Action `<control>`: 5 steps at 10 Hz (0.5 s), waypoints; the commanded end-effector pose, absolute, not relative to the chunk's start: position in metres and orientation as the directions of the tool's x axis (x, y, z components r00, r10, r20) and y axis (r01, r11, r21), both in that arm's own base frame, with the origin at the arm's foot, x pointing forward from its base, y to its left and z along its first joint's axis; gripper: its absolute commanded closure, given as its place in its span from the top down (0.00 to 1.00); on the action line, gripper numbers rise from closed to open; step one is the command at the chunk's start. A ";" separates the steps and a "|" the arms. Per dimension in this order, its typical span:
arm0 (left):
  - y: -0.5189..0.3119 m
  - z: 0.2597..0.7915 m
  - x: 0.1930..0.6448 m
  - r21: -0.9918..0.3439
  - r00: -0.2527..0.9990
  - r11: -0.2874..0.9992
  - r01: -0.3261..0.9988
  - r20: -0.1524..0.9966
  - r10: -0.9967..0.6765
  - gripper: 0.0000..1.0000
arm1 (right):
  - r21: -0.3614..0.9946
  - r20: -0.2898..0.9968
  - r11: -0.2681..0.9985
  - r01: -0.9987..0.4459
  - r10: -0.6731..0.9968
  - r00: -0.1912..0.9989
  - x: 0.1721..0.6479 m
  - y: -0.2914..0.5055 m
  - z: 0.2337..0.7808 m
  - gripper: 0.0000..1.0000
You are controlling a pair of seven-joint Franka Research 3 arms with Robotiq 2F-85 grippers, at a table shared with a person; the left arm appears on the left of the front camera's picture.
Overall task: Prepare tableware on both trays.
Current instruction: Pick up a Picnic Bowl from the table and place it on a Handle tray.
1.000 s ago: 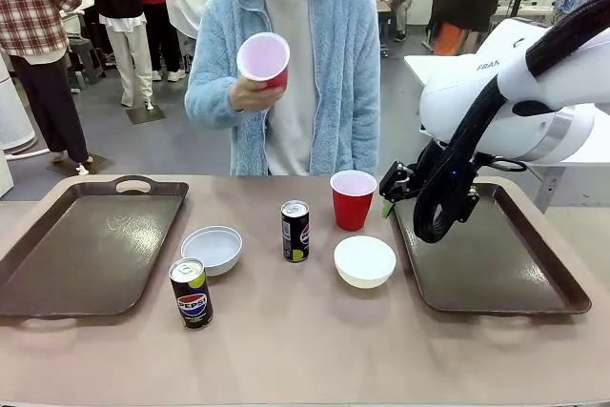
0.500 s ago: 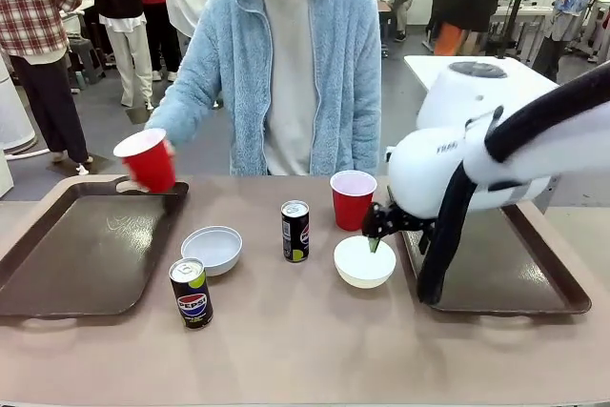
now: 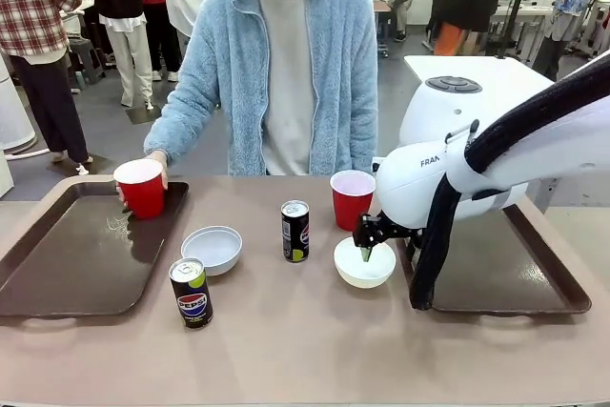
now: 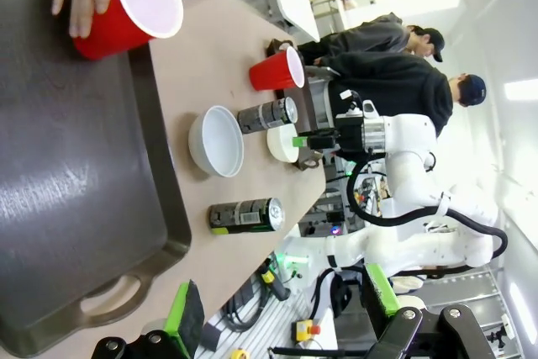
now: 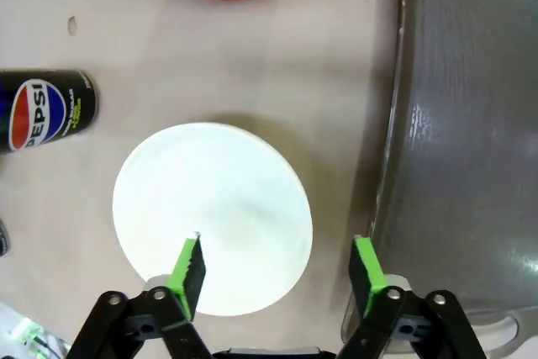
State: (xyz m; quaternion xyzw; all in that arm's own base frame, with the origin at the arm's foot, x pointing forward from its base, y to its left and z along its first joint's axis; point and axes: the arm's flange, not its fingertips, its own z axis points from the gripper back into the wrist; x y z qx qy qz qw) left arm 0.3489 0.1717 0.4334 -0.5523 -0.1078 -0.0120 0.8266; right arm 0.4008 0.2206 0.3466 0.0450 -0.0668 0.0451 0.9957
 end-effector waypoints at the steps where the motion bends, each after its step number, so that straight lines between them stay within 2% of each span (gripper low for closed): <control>1: 0.172 0.436 0.348 -0.914 0.976 0.383 0.137 0.191 0.105 1.00 | 0.079 0.128 0.994 -0.071 0.060 0.990 0.408 0.229 0.342 0.25; 2: 0.172 0.436 0.348 -0.914 0.976 0.383 0.137 0.191 0.105 1.00 | 0.080 0.129 0.994 -0.071 0.060 0.990 0.407 0.230 0.342 0.00; 5: 0.172 0.436 0.348 -0.914 0.976 0.383 0.137 0.191 0.105 1.00 | 0.084 0.131 0.995 -0.053 0.042 0.990 0.412 0.227 0.342 0.03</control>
